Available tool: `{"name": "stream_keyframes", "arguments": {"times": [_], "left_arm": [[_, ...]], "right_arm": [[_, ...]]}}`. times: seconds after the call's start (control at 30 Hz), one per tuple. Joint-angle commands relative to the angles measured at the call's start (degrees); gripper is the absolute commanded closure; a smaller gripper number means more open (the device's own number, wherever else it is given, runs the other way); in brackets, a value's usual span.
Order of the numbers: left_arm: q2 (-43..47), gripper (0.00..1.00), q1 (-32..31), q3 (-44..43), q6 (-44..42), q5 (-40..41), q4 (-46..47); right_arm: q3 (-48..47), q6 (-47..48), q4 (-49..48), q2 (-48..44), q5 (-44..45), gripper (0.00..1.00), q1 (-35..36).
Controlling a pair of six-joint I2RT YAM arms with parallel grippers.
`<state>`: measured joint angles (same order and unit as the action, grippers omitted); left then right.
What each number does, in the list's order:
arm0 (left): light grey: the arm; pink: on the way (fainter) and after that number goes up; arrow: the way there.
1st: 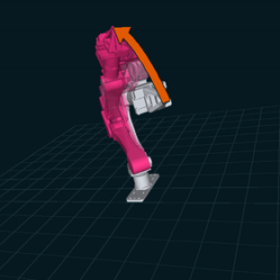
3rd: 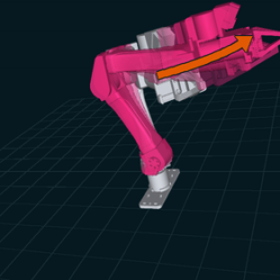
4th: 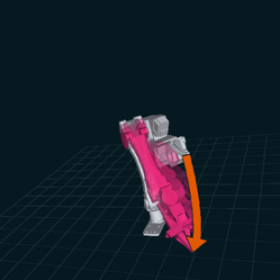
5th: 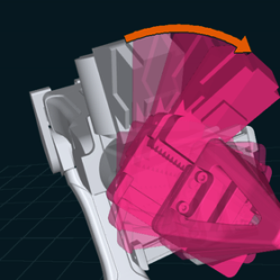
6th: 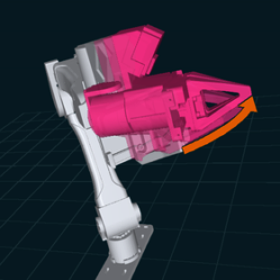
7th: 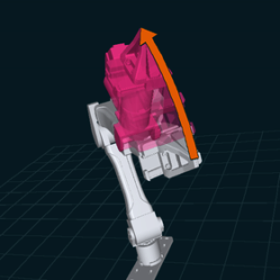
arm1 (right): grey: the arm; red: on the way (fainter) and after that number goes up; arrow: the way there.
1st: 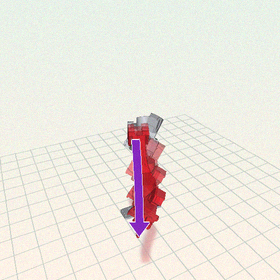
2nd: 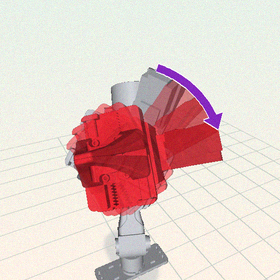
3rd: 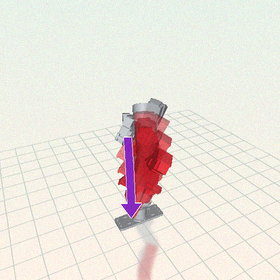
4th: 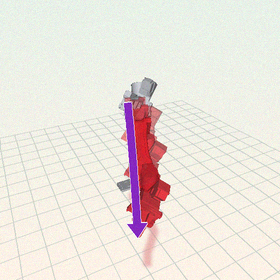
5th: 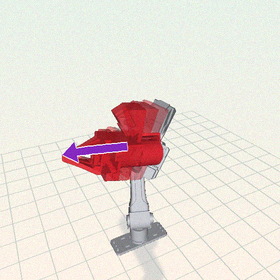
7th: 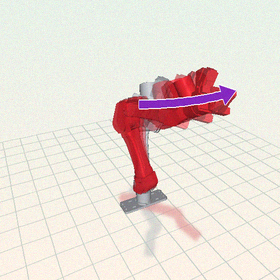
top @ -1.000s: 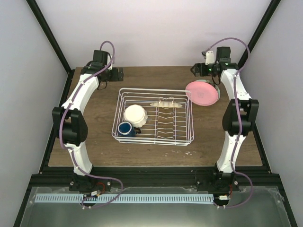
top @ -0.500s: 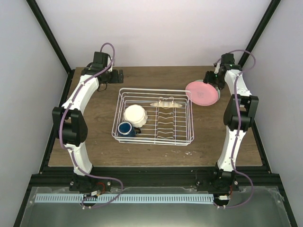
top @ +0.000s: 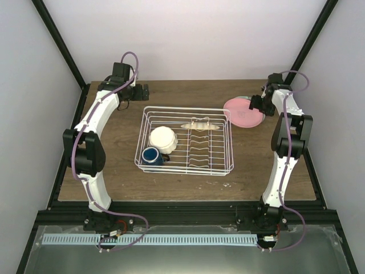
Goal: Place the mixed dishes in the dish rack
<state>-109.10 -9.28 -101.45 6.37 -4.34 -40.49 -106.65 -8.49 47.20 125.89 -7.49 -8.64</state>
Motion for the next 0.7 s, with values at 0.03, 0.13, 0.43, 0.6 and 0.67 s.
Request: {"name": "stream_keyframes", "arguments": {"times": [0.03,0.13,0.43,0.6,0.67], "left_arm": [[0.75,0.00,0.28,-0.18,-0.20,-0.50,-0.54],[0.65,0.00,0.23,-0.18,-0.27,-0.41,-0.70],[0.21,0.00,0.26,-0.51,-0.43,-0.65,-0.82],[-0.19,0.00,0.23,-0.94,-0.40,-1.03,-0.99],[-0.30,0.00,0.23,-1.16,-0.48,-1.02,-0.99]], "right_arm": [[1.49,-0.57,-1.26,0.98,0.86,0.25,-0.67],[2.57,-0.48,-1.73,1.03,0.50,0.26,-0.74],[5.58,-0.64,-3.19,1.38,-2.63,0.39,-0.80],[6.63,-0.65,-3.94,1.42,-4.71,0.57,-0.75],[6.92,-0.36,-4.17,1.51,-5.59,0.67,-0.77]]}}
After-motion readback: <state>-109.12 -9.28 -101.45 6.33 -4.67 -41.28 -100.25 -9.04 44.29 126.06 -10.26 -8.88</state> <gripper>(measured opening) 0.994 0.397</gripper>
